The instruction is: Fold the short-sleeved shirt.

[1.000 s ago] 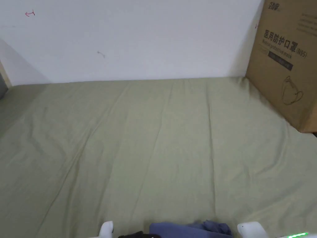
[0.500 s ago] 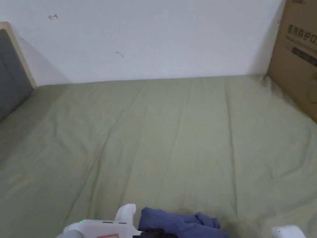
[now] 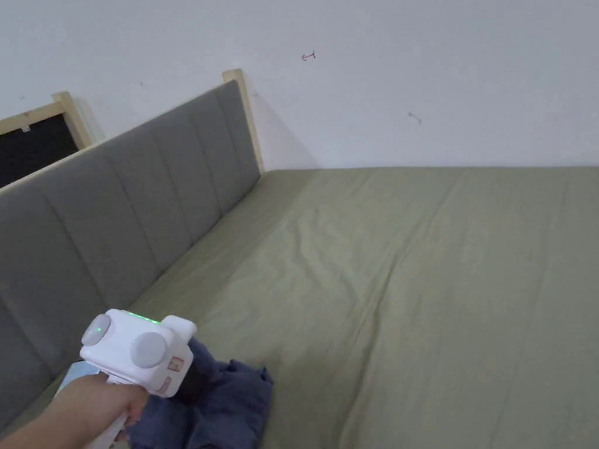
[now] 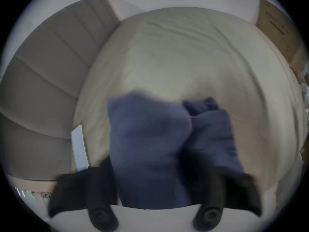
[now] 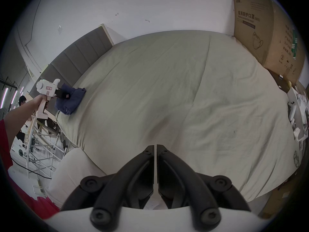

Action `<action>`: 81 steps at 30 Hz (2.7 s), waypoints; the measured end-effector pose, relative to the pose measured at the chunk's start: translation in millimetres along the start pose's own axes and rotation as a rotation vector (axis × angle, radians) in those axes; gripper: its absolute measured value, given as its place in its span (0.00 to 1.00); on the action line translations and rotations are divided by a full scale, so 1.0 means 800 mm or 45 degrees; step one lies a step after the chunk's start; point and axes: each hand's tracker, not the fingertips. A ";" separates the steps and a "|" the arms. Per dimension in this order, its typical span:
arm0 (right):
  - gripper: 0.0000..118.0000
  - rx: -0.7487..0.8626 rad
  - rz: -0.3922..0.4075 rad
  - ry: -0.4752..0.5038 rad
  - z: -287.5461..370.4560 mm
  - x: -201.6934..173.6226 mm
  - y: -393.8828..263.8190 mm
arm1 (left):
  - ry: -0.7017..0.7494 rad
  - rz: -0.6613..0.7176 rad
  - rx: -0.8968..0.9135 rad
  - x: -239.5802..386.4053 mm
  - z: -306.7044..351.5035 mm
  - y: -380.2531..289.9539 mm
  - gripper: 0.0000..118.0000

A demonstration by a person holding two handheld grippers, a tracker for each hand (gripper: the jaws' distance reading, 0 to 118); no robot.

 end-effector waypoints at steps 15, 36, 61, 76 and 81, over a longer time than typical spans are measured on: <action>0.02 0.203 -0.097 -0.037 0.061 0.001 0.007 | -0.623 0.152 0.719 0.231 0.222 -0.096 0.01; 0.97 1.412 0.096 -0.464 0.183 -0.065 -0.034 | -0.243 0.143 1.672 0.372 0.397 -0.179 0.79; 1.00 1.317 0.167 -0.482 0.188 -0.104 -0.025 | -0.254 0.323 1.515 0.339 0.395 -0.170 1.00; 1.00 1.225 0.160 -0.480 0.175 -0.106 -0.021 | -0.198 0.305 1.269 0.365 0.410 -0.154 1.00; 1.00 1.222 0.156 -0.486 0.174 -0.102 -0.024 | -0.265 0.338 1.269 0.363 0.410 -0.154 1.00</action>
